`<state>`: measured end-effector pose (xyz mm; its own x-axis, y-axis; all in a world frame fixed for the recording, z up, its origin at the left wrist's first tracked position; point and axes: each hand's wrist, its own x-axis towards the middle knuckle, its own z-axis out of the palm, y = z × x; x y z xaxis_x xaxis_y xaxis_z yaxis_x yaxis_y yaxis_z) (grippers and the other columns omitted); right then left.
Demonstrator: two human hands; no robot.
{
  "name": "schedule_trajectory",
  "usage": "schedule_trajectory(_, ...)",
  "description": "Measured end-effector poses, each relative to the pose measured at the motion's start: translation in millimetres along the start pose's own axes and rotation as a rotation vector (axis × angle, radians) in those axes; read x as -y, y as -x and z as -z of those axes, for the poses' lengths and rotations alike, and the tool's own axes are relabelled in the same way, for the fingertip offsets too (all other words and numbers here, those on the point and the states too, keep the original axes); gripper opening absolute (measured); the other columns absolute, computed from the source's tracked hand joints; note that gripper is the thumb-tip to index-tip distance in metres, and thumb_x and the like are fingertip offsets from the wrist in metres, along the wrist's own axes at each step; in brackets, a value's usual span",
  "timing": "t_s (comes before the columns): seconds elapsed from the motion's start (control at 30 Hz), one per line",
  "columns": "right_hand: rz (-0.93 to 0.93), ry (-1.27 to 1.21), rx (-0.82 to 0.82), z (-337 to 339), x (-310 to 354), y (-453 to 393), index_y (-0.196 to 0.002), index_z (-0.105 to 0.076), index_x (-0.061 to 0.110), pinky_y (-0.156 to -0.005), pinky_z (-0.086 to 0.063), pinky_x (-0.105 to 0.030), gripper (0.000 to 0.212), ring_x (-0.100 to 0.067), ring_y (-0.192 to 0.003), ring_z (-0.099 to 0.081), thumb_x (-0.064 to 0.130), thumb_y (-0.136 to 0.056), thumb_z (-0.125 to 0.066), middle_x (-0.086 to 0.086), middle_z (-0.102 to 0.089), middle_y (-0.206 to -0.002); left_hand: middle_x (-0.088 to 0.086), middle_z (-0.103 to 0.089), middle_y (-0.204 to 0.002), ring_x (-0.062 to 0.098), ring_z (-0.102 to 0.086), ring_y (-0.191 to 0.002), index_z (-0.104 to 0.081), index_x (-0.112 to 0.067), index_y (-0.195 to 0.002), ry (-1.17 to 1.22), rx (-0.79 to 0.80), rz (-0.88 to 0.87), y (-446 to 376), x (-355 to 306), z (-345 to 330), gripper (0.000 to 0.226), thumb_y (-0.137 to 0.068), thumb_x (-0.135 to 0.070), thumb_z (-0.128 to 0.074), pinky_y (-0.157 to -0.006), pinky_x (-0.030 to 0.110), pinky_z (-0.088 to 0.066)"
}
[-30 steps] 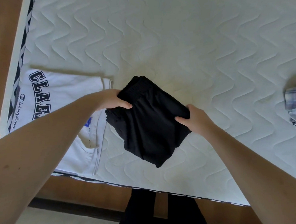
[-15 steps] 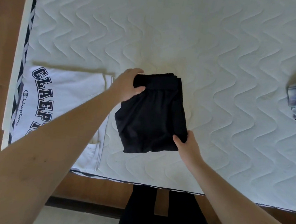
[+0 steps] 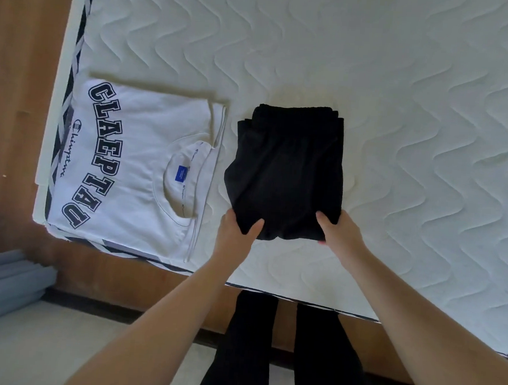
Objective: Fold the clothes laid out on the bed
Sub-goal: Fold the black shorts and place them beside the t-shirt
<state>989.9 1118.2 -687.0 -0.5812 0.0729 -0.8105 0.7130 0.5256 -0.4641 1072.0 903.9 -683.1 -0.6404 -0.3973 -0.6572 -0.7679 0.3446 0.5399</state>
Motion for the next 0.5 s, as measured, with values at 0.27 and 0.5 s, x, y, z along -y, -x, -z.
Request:
schedule_trajectory(0.27,-0.053,-0.127,0.186,-20,-24,24,-0.132,-0.051,0.016,-0.058,-0.057,-0.026,0.049,-0.016,-0.071,-0.074,0.042,-0.092,-0.063,0.001,-0.067,-0.107,-0.008,-0.056,-0.111,0.019,-0.058,-0.104,-0.04,-0.022,-0.133,0.035,-0.077,-0.034,0,13,20,0.045,-0.094,-0.027,-0.061,-0.085,0.031,-0.049)
schedule_trajectory(0.5,0.045,0.314,-0.017,-27,-45,39,-0.107,-0.054,0.026,-0.067,-0.047,-0.031,0.038,-0.016,-0.083,-0.06,0.056,-0.084,-0.062,0.012,-0.061,-0.089,0.0,-0.05,-0.129,0.018,-0.053,-0.118,-0.036,-0.022,-0.142,-0.156,-0.074,-0.067,20,46,28,0.062,-0.09,-0.038,-0.065,-0.088,0.029,-0.046)
